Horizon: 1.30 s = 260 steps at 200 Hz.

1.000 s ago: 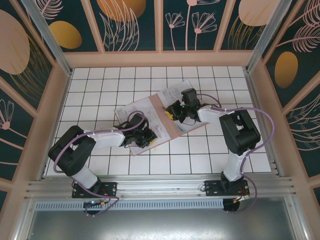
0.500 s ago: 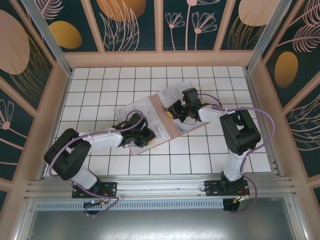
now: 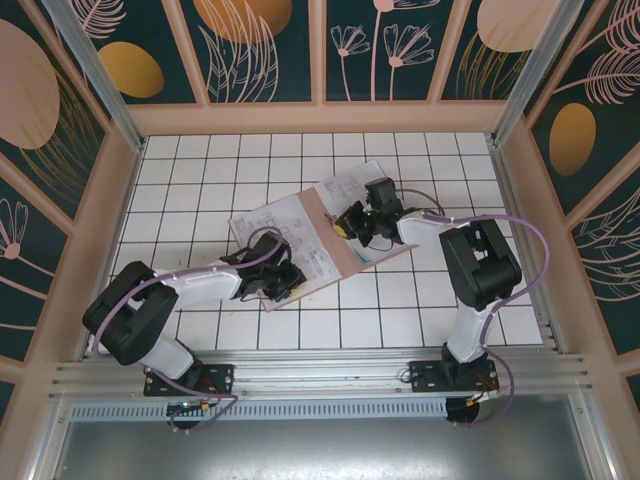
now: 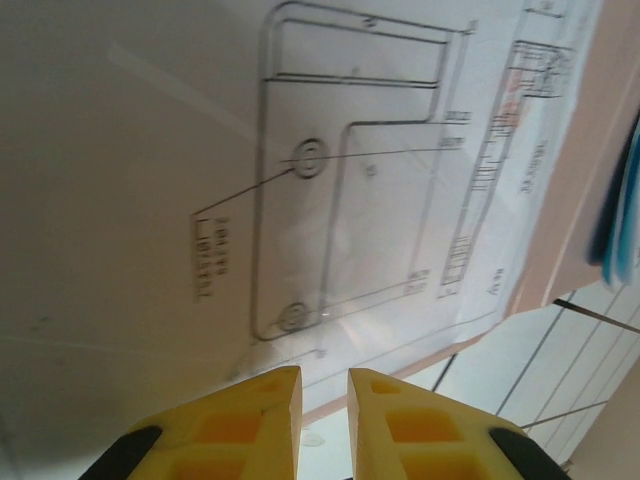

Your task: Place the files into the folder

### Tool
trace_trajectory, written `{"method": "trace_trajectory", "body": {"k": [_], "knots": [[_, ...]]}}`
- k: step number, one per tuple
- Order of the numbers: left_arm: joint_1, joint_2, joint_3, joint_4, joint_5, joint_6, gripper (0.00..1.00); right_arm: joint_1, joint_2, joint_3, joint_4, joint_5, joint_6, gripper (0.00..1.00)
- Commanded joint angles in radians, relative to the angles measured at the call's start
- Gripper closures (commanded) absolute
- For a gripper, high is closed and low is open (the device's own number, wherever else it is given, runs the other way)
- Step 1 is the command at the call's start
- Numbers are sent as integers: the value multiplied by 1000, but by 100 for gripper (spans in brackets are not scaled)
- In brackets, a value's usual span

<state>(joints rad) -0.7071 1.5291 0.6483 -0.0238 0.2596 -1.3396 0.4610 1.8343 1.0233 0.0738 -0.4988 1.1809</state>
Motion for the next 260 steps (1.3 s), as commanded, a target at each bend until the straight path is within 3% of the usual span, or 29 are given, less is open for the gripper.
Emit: {"method": "trace_trajectory", "body": {"k": [1,127,260], "knots": [[4,-35,-29,-38,-19,-1,79,-13,-2,-33,4,3,-9,96],[12,-84,-136,-1,-29,-66,81,-40,-4,-221,52,38,-40,100],[20,-134,-243,41,-54,-185,85,-77,63,-186,-77,48,-129,100]]}}
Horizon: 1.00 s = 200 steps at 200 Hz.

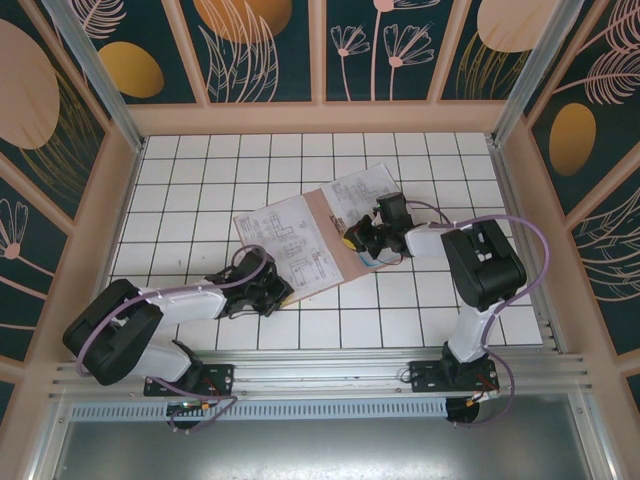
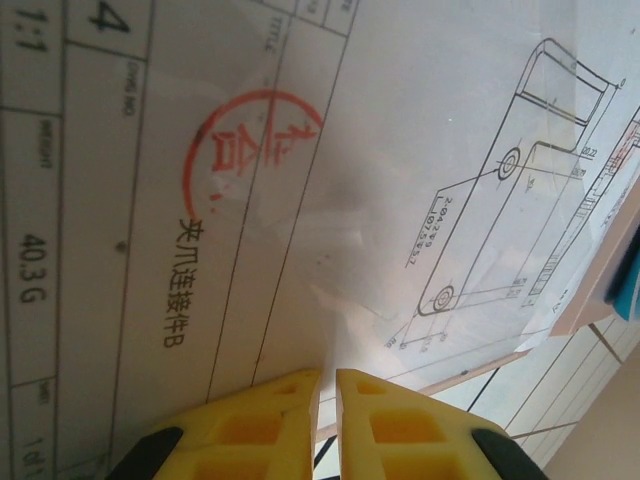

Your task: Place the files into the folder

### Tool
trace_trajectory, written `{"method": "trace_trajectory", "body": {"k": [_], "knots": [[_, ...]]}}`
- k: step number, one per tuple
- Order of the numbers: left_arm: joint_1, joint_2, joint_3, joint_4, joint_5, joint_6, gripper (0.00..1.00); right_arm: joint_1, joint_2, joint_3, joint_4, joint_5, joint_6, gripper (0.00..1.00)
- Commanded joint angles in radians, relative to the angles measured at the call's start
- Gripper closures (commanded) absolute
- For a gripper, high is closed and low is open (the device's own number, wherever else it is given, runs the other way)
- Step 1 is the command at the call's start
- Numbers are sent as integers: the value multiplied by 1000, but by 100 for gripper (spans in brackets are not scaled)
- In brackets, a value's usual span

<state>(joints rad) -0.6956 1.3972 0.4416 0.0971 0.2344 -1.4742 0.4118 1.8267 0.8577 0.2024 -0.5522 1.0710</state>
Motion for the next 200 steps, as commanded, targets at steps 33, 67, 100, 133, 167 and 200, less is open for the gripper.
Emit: {"method": "trace_trajectory", "body": {"k": [33,67,100,133,167,200], "knots": [[9,-7,-38,-91,-38,-54,85,-34,95,21,-278,107,-35,100],[10,-14,-44,-100,-53,-61,85,-35,127,86,-378,134,-77,100],[10,-13,-47,-103,-57,-65,85,-36,136,109,-415,153,-81,100],[11,-6,-56,-106,-58,-70,85,-37,149,128,-453,170,-84,100],[15,-11,-60,-114,-63,-72,85,-44,163,142,-490,189,-87,100],[19,-6,-52,-127,-65,-61,84,-53,181,138,-498,184,-59,100]]}}
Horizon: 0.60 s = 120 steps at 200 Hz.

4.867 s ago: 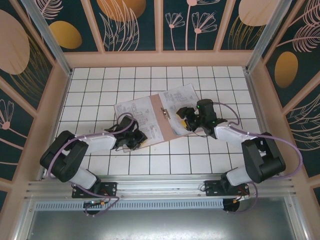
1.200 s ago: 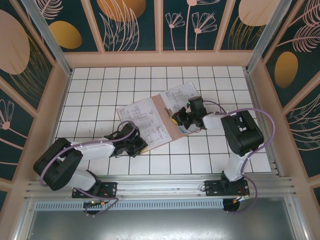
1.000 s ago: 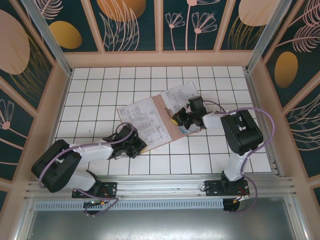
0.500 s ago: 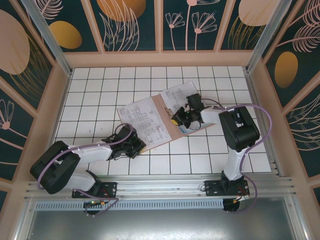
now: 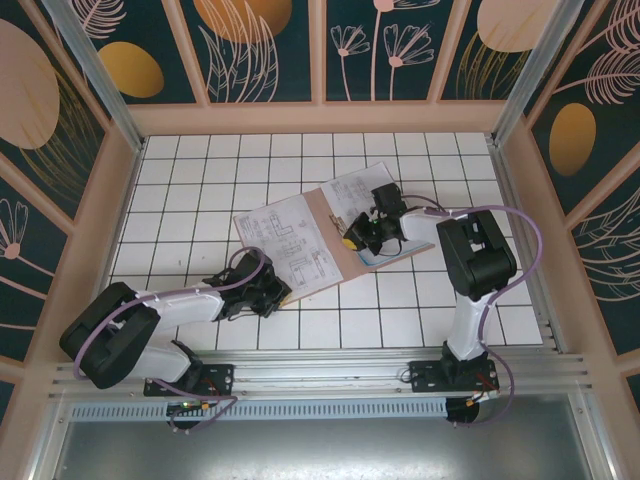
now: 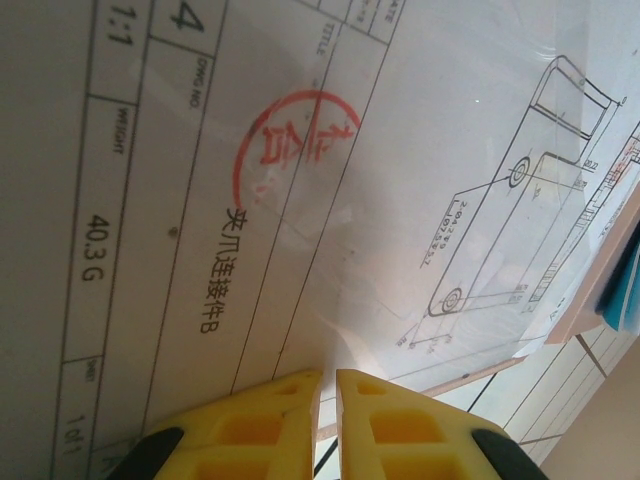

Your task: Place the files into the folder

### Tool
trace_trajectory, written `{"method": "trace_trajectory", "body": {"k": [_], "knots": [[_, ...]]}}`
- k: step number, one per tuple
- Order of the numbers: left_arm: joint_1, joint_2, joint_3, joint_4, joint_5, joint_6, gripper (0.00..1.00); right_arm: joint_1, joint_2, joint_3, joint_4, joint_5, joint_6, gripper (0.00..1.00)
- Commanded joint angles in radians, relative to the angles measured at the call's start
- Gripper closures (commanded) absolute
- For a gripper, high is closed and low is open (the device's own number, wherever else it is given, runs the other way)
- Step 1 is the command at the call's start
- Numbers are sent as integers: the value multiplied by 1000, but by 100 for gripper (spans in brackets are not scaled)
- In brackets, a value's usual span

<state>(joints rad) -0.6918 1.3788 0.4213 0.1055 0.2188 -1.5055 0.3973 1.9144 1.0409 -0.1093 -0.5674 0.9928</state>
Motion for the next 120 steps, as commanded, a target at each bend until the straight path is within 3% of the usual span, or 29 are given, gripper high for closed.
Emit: {"method": "trace_trajectory", "body": {"k": [1,120], "knots": [[15,12,-32,-137,-50,-29,84,-39,93,-45,-187,199,19,100],[21,13,-11,-136,-52,-14,84,-36,132,-73,-215,190,95,100]]}}
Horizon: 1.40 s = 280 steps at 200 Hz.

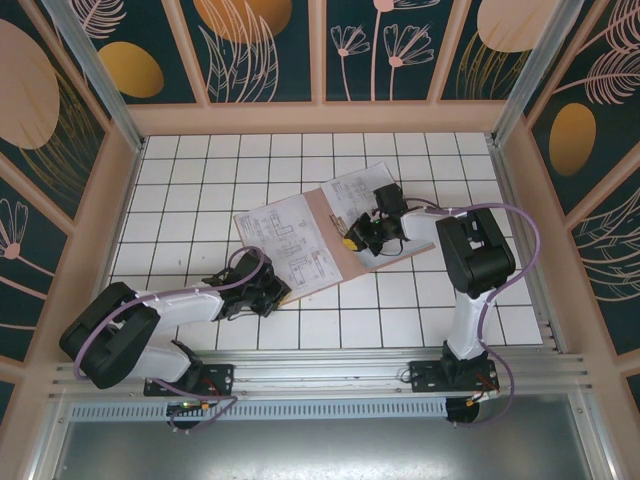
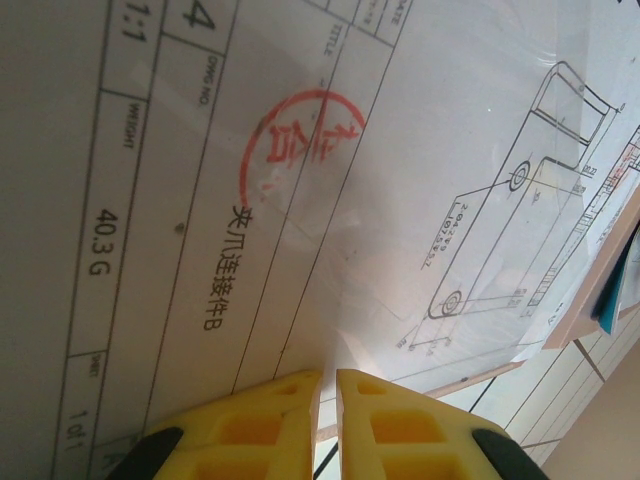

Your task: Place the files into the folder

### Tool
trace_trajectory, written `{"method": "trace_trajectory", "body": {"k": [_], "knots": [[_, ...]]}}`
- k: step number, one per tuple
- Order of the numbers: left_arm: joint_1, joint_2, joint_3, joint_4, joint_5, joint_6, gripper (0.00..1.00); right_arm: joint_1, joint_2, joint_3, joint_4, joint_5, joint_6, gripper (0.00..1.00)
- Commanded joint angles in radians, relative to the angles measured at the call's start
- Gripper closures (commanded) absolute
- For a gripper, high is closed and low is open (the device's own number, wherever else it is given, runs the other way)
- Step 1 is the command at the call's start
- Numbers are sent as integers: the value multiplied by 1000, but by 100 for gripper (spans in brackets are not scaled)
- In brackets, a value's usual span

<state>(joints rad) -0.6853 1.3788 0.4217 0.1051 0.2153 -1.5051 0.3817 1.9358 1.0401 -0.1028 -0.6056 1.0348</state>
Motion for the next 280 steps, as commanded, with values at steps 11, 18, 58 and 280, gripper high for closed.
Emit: {"method": "trace_trajectory", "body": {"k": [11,18,58,280], "knots": [[15,17,-3,-135,-45,-12,84,-16,113,-69,-235,231,64,100],[15,18,1,-134,-45,-13,84,-16,114,-68,-239,228,75,100],[14,34,15,-112,-38,-13,84,-18,157,-15,-339,213,164,100],[14,141,89,-58,64,81,84,62,349,387,-709,207,429,100]]}}
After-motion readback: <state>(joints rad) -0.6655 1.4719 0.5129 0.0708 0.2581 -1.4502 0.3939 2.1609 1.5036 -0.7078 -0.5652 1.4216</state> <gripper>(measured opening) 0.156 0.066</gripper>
